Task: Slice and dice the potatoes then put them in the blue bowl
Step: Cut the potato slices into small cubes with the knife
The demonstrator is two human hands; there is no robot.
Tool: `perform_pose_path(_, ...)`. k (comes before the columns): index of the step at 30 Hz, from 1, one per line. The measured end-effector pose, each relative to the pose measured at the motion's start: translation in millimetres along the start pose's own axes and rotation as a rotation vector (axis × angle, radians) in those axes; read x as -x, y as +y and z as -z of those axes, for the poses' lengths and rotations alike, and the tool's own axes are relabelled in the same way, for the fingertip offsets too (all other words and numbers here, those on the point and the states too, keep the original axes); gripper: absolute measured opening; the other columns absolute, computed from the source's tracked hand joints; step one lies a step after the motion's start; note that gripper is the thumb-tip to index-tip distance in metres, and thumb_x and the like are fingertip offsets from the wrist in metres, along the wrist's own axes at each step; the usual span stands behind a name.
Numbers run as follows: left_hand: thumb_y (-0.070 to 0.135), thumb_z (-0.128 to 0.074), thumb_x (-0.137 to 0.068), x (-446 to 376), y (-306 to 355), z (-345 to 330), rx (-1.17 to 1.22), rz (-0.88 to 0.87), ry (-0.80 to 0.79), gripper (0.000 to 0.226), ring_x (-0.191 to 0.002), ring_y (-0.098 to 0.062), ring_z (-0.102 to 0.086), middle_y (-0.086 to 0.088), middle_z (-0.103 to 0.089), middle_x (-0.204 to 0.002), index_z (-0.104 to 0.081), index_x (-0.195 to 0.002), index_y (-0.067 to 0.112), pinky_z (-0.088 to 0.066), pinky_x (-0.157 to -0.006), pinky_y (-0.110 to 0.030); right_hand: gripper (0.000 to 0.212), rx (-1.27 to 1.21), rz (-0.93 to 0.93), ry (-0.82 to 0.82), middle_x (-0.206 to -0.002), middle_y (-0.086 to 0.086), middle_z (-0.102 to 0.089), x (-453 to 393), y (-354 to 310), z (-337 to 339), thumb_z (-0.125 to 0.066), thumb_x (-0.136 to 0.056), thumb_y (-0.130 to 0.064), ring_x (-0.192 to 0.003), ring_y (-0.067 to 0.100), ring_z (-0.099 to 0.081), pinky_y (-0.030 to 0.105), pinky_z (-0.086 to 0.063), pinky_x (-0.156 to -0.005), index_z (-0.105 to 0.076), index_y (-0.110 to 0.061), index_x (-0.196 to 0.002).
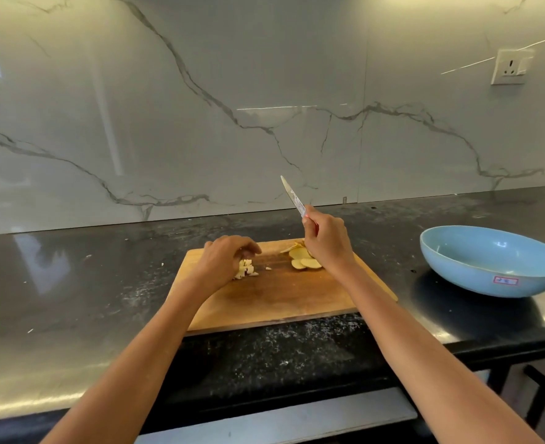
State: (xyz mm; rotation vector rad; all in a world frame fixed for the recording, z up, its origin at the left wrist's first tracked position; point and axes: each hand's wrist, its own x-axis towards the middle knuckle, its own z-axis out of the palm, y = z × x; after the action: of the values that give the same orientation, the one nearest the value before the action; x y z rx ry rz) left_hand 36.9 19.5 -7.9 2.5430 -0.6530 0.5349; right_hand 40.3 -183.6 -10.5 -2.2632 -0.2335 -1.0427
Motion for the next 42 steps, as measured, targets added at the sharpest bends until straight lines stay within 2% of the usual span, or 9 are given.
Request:
perform_pose_path(3, 0.014, -0.056, -0.091, 2, 6, -10, 0.016, -0.118, -0.101, 0.019, -0.103, -0.013, -0.055, 0.006, -0.065, -0.109, -0.067, -0.103, 0.024, -0.042, -0.092, -0.034, 0.029, 0.008, 0.011, -0.004, -0.092, 0.016, -0.069, 1, 0, 0, -0.043, -0.099, -0.014, -0.065, 0.017, -0.061, 0.028, -0.053, -0.057, -0.057, -0.004, -0.122)
perform_pose_path(6, 0.030, -0.055, -0.092, -1, 9, -19, -0.205, -0.120, -0.122, 0.014, -0.108, -0.012, -0.048, 0.011, -0.063, -0.110, -0.065, -0.102, 0.031, -0.028, -0.088, -0.032, 0.029, 0.017, 0.010, -0.010, -0.092, 0.015, -0.069, 1, 0, 0, -0.043, -0.099, -0.013, -0.065, 0.015, -0.059, 0.024, -0.050, -0.055, -0.057, -0.004, -0.123)
perform_pose_path(9, 0.027, -0.052, -0.094, -6, 9, -19, -0.294, -0.019, -0.009, 0.015, -0.110, -0.015, -0.049, 0.008, -0.064, -0.109, -0.065, -0.101, 0.027, -0.024, -0.088, -0.034, 0.031, -0.009, -0.042, 0.017, -0.093, 0.013, -0.068, -1, 2, 3, -0.043, -0.099, -0.014, -0.066, 0.009, -0.054, 0.013, -0.040, -0.051, -0.056, -0.004, -0.125)
perform_pose_path(13, -0.002, -0.039, -0.092, -9, 3, -18, -0.209, 0.108, 0.139, 0.039, -0.102, -0.016, -0.055, 0.008, -0.067, -0.105, -0.061, -0.110, 0.025, -0.022, -0.080, -0.031, 0.025, -0.074, -0.109, 0.117, -0.076, 0.005, -0.060, -3, 4, 7, -0.043, -0.099, -0.011, -0.059, 0.007, -0.048, 0.011, -0.031, -0.048, -0.060, -0.002, -0.114)
perform_pose_path(16, 0.005, -0.039, -0.095, -8, 0, -16, -0.177, 0.131, 0.195, 0.033, -0.101, -0.017, -0.056, 0.005, -0.068, -0.105, -0.060, -0.113, 0.023, -0.022, -0.079, -0.031, 0.024, -0.137, -0.170, 0.214, -0.070, 0.006, -0.058, -3, 5, 8, -0.043, -0.099, -0.010, -0.054, 0.007, -0.047, 0.011, -0.032, -0.046, -0.063, 0.000, -0.107)
perform_pose_path(25, 0.037, -0.047, -0.095, -19, 23, -28, -0.174, 0.065, 0.171, 0.023, -0.100, -0.012, -0.057, 0.009, -0.067, -0.105, -0.059, -0.110, 0.025, -0.029, -0.088, -0.032, 0.031, -0.211, -0.246, 0.261, -0.099, 0.016, -0.068, -4, 6, 3, -0.045, -0.099, -0.014, -0.074, 0.018, -0.061, 0.018, -0.047, -0.058, -0.059, 0.002, -0.121)
perform_pose_path(29, 0.043, -0.055, -0.089, -35, 41, -44, -0.075, 0.121, 0.037, 0.031, -0.103, -0.013, -0.056, 0.009, -0.064, -0.109, -0.057, -0.115, 0.024, -0.031, -0.092, -0.033, 0.031, -0.169, -0.231, 0.215, -0.104, 0.016, -0.068, -3, 6, 1, -0.043, -0.099, -0.015, -0.080, 0.018, -0.062, 0.016, -0.046, -0.061, -0.059, -0.001, -0.123)
perform_pose_path(38, 0.017, -0.045, -0.095, -53, 45, -55, -0.060, 0.132, 0.116, 0.031, -0.109, -0.021, -0.056, 0.000, -0.064, -0.117, -0.052, -0.124, 0.020, -0.036, -0.092, -0.033, 0.033, -0.159, -0.203, 0.227, -0.106, 0.015, -0.068, -4, 5, 2, -0.044, -0.099, -0.014, -0.090, 0.023, -0.066, 0.029, -0.054, -0.074, -0.056, -0.002, -0.127)
perform_pose_path(42, 0.009, -0.046, -0.093, -48, 41, -42, 0.131, 0.203, 0.272, 0.032, -0.099, -0.024, -0.061, -0.008, -0.066, -0.112, -0.058, -0.122, 0.017, -0.040, -0.073, -0.025, 0.034, -0.172, -0.213, 0.224, -0.101, 0.015, -0.069, -2, 5, 4, -0.044, -0.099, -0.014, -0.083, 0.021, -0.065, 0.025, -0.052, -0.068, -0.055, -0.001, -0.128)
